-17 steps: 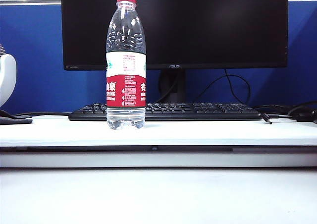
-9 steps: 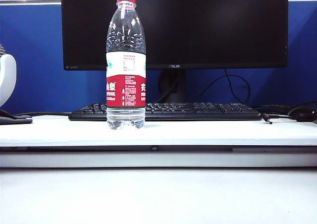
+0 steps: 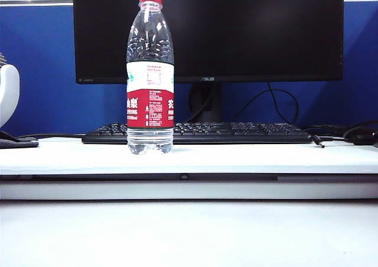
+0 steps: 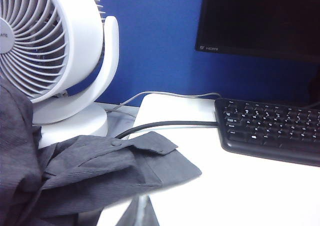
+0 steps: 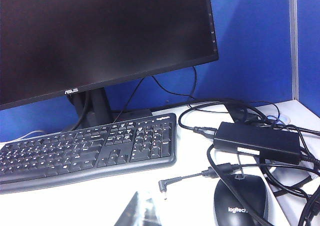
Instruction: Unscrew the cap from the plastic bottle on the table.
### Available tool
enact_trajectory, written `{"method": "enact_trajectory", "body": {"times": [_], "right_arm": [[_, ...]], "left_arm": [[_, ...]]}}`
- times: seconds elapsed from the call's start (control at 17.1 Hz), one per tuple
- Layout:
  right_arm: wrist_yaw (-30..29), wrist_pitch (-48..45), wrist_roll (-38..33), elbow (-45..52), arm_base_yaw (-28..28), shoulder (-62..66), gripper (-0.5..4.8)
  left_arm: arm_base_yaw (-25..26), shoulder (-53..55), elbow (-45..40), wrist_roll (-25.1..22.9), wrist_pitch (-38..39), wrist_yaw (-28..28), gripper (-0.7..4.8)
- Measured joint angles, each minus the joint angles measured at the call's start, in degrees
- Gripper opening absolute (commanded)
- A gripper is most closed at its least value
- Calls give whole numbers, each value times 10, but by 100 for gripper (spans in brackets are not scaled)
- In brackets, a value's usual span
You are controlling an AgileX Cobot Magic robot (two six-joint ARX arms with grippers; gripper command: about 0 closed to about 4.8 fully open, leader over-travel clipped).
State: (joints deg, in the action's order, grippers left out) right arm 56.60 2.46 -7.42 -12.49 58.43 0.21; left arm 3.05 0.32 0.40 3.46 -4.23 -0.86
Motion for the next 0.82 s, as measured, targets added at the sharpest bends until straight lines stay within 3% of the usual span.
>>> {"method": "enact_trajectory", "body": {"times": [0.82], "right_arm": [[0, 0, 0, 0, 0, 0, -1]], "left_arm": [[0, 0, 0, -13, 0, 0, -5]]}}
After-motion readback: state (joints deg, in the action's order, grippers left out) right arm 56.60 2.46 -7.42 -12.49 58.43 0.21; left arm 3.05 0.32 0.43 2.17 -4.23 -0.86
